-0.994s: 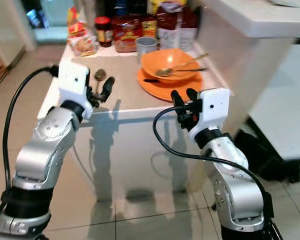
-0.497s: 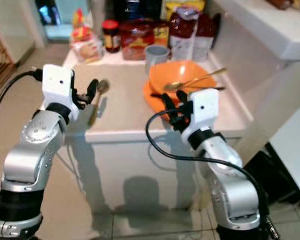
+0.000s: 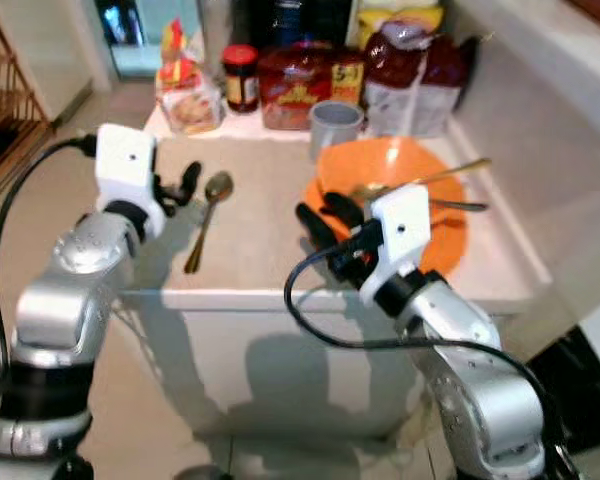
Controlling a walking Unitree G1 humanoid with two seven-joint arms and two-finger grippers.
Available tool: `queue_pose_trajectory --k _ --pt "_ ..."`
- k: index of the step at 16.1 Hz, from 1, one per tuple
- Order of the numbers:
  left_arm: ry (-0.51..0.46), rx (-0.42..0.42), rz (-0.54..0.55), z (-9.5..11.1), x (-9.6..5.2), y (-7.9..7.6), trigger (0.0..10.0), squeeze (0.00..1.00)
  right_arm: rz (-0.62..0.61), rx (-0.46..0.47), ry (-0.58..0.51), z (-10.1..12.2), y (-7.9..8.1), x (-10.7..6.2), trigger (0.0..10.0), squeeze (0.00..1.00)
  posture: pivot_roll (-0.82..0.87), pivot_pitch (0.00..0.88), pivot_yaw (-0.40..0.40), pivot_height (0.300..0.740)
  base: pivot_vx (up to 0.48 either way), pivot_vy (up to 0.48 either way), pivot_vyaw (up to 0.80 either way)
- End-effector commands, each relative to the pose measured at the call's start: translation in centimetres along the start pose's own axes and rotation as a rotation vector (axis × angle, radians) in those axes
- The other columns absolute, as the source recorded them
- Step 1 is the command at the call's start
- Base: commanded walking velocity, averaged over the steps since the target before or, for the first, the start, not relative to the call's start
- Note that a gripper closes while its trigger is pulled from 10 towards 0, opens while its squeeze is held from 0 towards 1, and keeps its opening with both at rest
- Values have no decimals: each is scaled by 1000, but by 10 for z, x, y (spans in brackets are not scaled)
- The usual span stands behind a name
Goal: Setting the table
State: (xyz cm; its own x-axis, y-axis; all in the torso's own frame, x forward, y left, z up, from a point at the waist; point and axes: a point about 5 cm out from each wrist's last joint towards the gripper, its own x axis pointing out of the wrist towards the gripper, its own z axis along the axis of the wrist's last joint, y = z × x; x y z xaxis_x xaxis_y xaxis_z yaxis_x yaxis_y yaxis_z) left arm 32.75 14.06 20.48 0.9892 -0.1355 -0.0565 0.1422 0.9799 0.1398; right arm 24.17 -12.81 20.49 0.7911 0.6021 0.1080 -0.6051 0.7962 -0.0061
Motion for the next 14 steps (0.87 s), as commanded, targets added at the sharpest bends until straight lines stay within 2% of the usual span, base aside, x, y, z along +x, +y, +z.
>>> queue_pose_trajectory --k 1,2,5,6,7,9,10,12,14 --pt "1 -3 -61 5 4 -10 10000 298 24 2 -1 3 2 -4 10000 0 -3 21 -6 740 0 0 0" --pt "56 -68 -132 6 13 -16 10000 1000 63 10 16 4 4 -6 10000 0 -3 24 -7 740 0 0 0" --pt "151 -47 -128 2 24 -15 10000 996 103 -10 46 3 4 -10 10000 0 -10 21 -9 740 0 0 0" --pt "185 -63 -144 1 29 -15 10000 788 116 -19 61 3 3 -11 10000 0 -11 18 -10 740 0 0 0" --pt "240 -30 -143 -4 36 -14 10000 0 126 -22 75 3 2 -13 10000 0 -14 16 -10 740 0 0 0" --pt "280 -20 -143 -6 43 -13 10000 0 137 -21 93 3 0 -16 10000 0 -19 13 -10 740 0 0 0" --pt "323 -46 -169 -9 47 -15 10000 0 150 -22 118 1 -2 -19 10000 0 -24 6 -10 740 0 0 0" --pt "381 -12 -183 -17 52 -18 10000 0 177 -43 167 -2 -5 -26 10000 0 -29 2 -8 740 0 0 0" --pt "385 -16 -195 -19 55 -20 10000 0 179 -49 179 -2 -8 -29 10000 0 -35 0 -7 740 0 0 0"
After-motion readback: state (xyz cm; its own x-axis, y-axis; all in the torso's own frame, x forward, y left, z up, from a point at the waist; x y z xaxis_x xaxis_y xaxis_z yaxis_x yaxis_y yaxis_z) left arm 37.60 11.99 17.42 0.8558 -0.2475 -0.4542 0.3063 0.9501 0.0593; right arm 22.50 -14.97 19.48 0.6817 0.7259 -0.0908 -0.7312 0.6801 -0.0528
